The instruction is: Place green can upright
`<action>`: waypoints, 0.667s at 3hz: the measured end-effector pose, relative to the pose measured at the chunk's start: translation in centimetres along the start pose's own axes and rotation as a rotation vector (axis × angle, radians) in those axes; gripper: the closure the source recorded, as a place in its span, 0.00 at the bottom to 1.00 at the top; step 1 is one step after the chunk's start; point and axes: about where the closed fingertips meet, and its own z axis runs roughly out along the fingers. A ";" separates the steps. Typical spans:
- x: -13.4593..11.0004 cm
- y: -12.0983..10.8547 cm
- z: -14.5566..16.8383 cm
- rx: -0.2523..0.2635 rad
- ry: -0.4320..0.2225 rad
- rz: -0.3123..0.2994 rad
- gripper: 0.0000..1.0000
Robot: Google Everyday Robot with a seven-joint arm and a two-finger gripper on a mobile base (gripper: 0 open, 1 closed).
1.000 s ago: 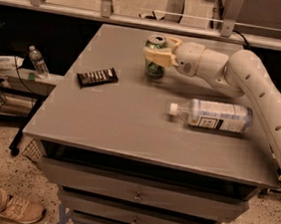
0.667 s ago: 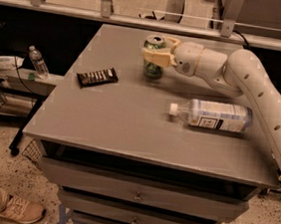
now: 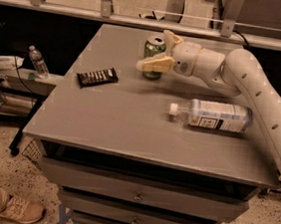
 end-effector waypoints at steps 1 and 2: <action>0.0 0.0 0.0 0.000 0.000 0.000 0.00; -0.5 -0.5 -1.0 0.022 0.027 -0.021 0.00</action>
Offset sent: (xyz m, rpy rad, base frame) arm 0.0020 -0.0387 0.0134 -0.0856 -0.0242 -0.0807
